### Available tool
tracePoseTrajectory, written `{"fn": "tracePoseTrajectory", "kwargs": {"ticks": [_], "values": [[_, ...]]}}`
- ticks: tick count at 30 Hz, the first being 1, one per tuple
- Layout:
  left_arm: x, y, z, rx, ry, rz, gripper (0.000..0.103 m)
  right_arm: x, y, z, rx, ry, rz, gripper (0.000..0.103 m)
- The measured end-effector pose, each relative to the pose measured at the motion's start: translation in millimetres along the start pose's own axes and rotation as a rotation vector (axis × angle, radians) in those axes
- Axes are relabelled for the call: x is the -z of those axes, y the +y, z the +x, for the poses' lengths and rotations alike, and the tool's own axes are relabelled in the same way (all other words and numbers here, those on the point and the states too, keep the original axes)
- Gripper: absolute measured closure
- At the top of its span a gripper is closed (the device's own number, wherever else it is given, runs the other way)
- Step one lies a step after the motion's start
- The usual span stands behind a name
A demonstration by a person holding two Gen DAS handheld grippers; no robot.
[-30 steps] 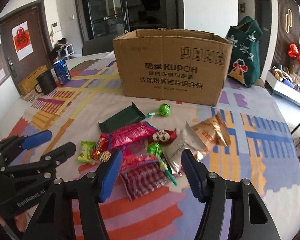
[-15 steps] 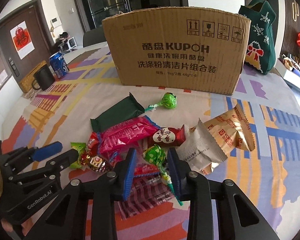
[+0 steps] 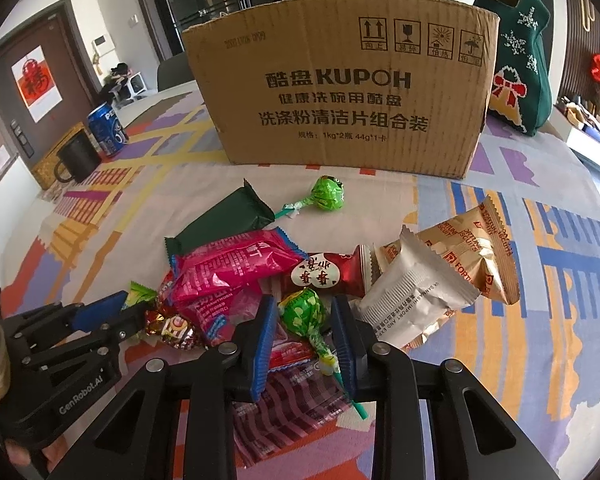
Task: Organize snacks
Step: 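Grasp the yellow-green snack packet with the left tool while the right tool grasps the green lollipop, then carry both snacks over the cardboard box and open both tools to drop them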
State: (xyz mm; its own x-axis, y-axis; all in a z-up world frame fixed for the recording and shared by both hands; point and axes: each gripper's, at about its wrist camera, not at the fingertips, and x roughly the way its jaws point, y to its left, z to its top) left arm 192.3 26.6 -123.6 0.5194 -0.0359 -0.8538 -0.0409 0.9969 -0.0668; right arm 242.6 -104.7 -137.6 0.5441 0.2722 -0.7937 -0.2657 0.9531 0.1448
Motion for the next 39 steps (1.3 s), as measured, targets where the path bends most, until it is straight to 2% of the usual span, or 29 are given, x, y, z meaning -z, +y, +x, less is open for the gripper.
{"fn": "tracePoseTrajectory", "kwargs": {"ticks": [10,24,33,39], "values": [[-1,0,-18,0.006,-0.046,-0.007,0.081,0,6,-2,0.015,-0.011,-0.031,0.078],[-16,-19,-71,0.088,-0.183,0.043,0.081,-7,18,-64,-0.040,-0.147,-0.050,0.078],[-43,-33,-99,0.092,-0.293,0.109,0.081,-24,13,-94,-0.037,-0.231,-0.044,0.078],[-79,-42,-110,0.103,-0.354,0.160,0.081,-48,6,-108,-0.015,-0.297,-0.046,0.078]]}}
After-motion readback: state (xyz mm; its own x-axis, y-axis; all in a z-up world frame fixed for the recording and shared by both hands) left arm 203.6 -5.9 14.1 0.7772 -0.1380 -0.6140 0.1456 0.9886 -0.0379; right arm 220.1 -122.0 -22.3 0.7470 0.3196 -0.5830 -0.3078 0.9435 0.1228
